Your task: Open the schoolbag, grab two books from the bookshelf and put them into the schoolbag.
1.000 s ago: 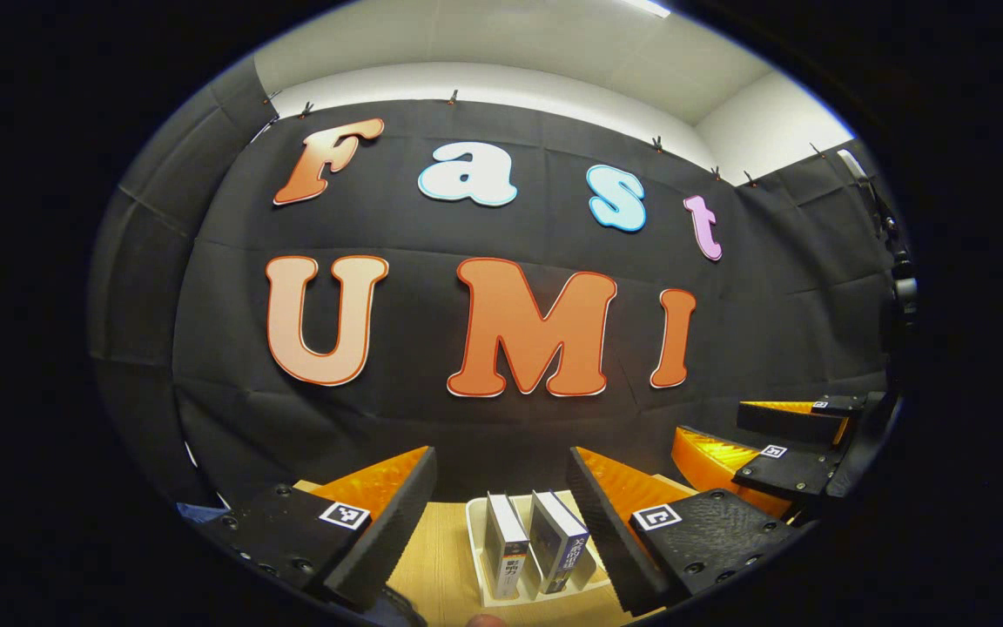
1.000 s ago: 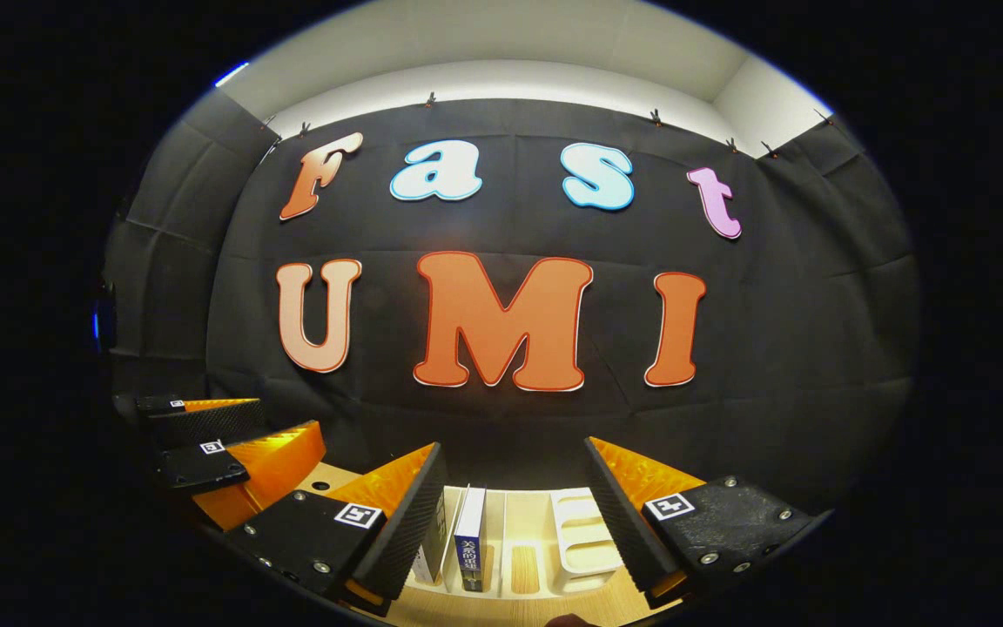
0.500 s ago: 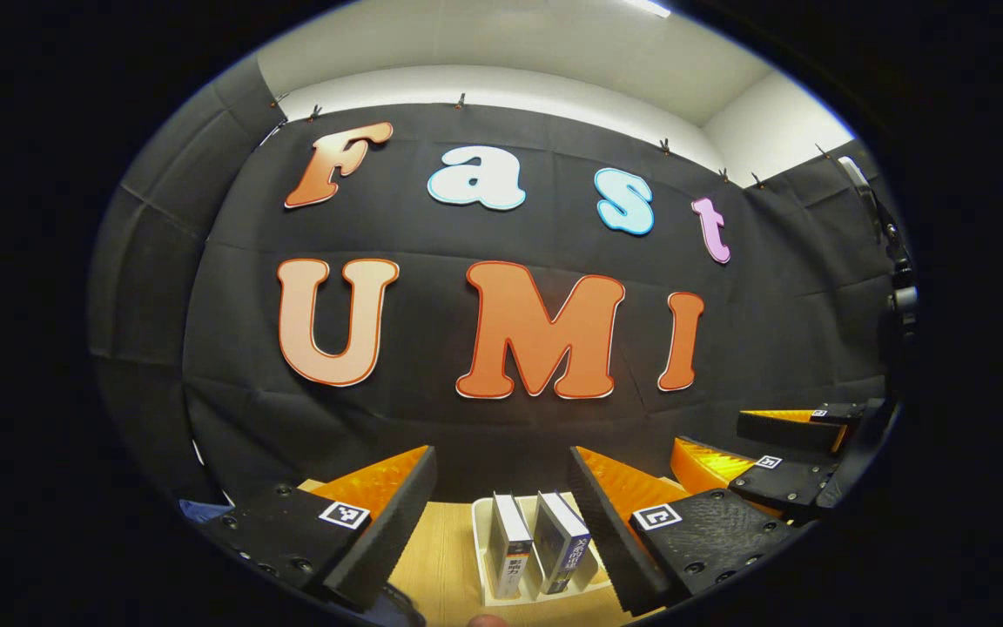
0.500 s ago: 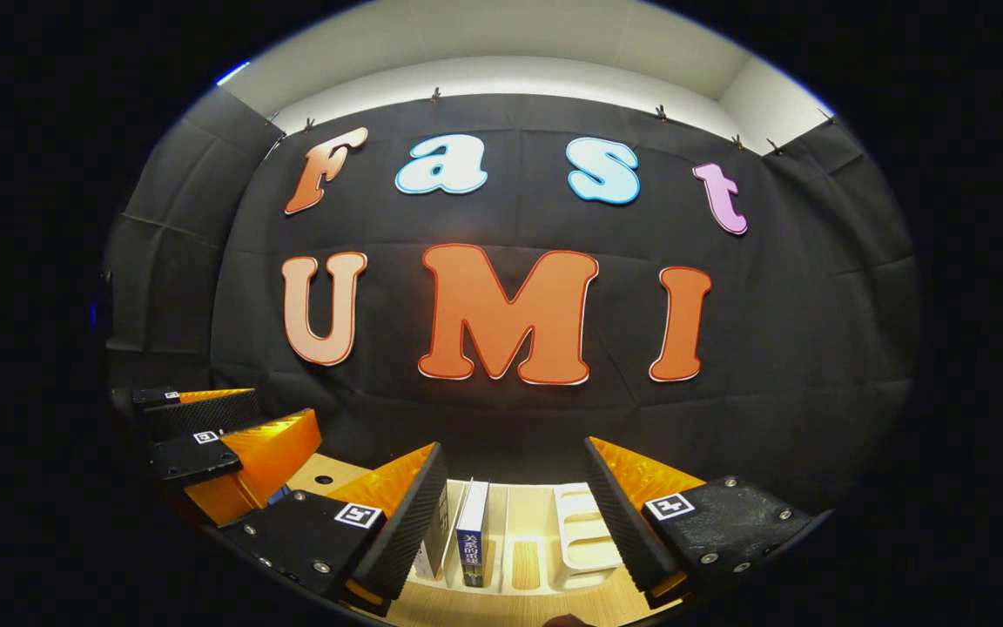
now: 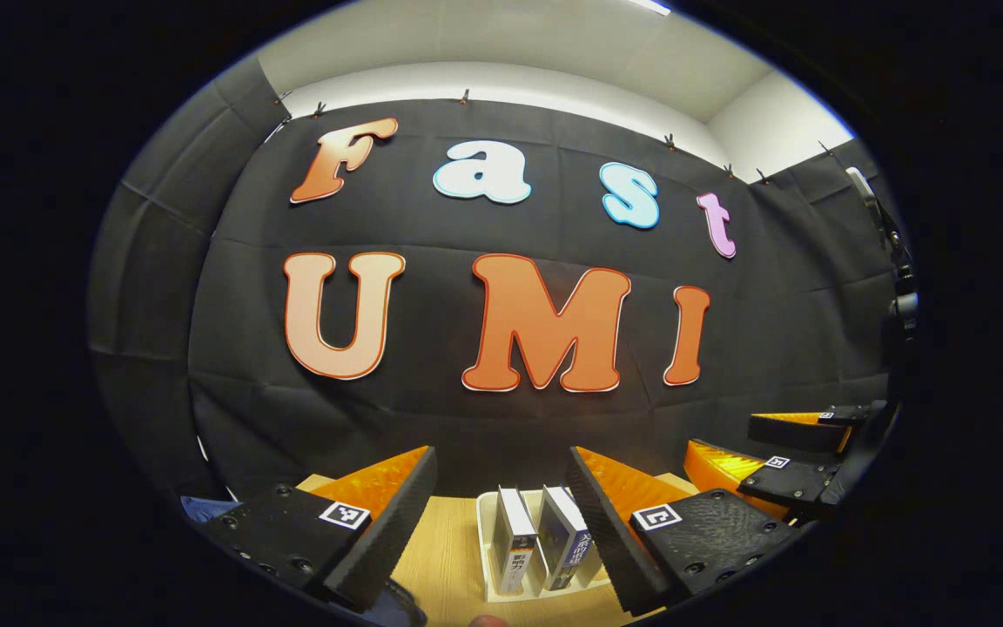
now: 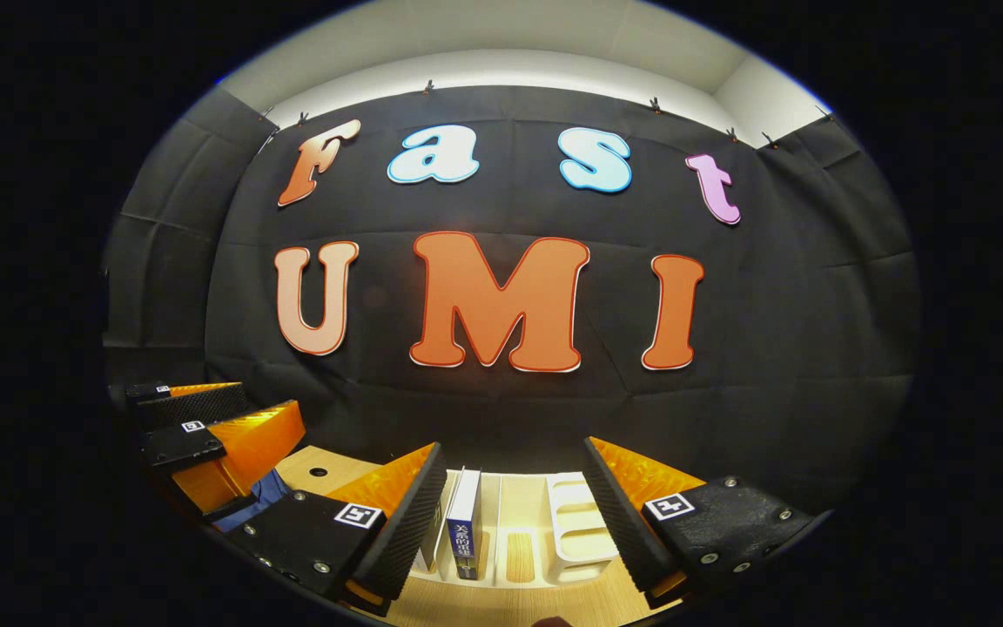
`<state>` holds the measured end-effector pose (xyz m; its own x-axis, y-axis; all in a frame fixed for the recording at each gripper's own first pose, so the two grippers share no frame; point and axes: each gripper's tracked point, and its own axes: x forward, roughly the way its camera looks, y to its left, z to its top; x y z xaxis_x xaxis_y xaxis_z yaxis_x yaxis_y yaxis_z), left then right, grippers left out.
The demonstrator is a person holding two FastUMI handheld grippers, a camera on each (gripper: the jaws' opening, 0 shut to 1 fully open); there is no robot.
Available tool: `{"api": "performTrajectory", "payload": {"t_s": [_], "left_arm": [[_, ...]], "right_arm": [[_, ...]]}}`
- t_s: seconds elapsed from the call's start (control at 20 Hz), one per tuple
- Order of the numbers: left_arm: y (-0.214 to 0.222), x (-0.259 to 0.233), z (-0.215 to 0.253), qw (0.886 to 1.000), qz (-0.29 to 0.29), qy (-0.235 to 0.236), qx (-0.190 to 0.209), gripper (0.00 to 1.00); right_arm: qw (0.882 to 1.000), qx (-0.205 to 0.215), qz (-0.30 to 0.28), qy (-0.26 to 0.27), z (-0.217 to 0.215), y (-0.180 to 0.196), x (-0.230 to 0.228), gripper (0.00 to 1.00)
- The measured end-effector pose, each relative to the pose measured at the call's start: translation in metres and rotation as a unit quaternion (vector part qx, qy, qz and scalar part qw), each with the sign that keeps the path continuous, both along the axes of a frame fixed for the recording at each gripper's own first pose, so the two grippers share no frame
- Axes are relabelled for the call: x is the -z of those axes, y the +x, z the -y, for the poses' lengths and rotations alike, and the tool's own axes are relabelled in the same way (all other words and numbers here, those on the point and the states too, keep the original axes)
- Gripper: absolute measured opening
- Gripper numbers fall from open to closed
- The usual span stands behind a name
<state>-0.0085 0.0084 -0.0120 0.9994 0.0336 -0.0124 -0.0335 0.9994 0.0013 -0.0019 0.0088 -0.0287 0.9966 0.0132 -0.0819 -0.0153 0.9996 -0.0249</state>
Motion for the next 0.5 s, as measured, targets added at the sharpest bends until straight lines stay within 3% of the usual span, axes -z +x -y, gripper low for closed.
{"api": "performTrajectory", "payload": {"t_s": [0.5], "left_arm": [[-0.001,0.003,-0.019,1.000,-0.003,0.006,-0.019,0.94]], "right_arm": [[1.000,-0.016,-0.013,-0.004,-0.014,0.009,0.008,0.94]]}}
